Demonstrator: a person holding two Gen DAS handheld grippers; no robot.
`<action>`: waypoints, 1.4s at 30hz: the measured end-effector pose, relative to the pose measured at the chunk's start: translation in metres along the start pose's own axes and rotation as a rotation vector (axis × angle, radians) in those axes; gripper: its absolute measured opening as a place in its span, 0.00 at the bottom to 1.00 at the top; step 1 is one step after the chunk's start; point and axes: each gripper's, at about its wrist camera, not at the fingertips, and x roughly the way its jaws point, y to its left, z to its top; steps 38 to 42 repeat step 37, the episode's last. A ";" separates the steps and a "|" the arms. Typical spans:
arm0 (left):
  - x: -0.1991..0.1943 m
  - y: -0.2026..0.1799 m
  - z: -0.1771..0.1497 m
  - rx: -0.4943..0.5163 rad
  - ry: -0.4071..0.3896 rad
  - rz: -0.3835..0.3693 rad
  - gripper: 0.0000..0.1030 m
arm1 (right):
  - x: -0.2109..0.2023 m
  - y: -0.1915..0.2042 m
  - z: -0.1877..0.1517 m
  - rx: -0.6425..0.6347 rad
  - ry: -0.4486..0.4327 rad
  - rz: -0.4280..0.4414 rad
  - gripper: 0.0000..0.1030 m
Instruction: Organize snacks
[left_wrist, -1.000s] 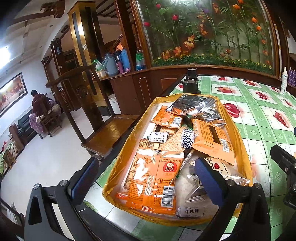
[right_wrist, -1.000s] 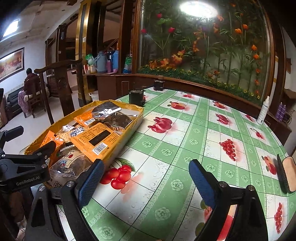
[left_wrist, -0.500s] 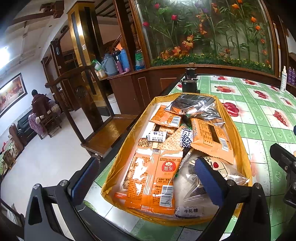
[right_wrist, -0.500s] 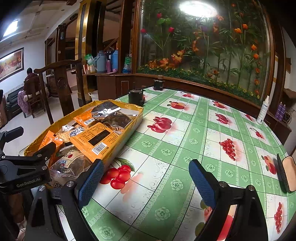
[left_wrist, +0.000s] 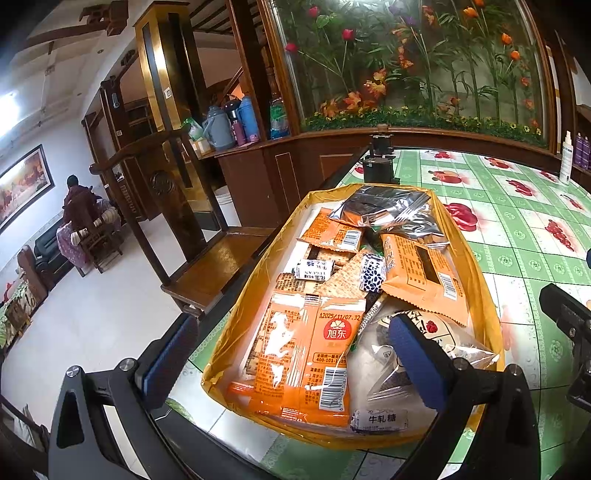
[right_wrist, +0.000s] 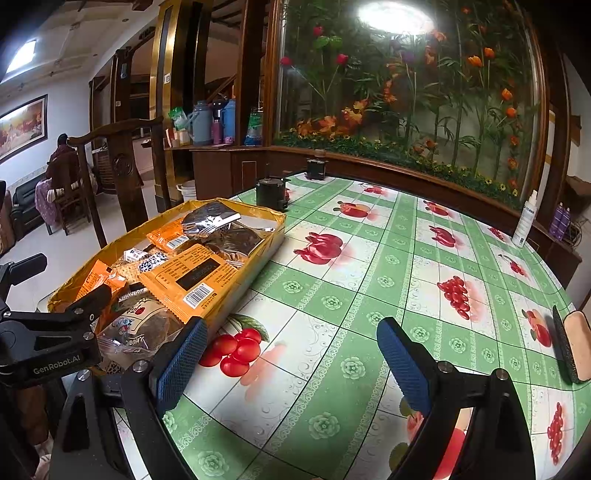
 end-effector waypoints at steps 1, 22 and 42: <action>0.000 0.000 0.000 0.000 -0.001 0.001 1.00 | 0.000 0.000 0.000 -0.001 0.001 -0.001 0.92; 0.002 0.000 -0.001 -0.003 0.004 0.003 1.00 | -0.001 0.001 0.000 -0.004 0.005 -0.001 0.92; -0.004 -0.003 -0.003 0.003 -0.005 -0.014 1.00 | -0.001 0.001 0.000 -0.002 0.005 -0.001 0.92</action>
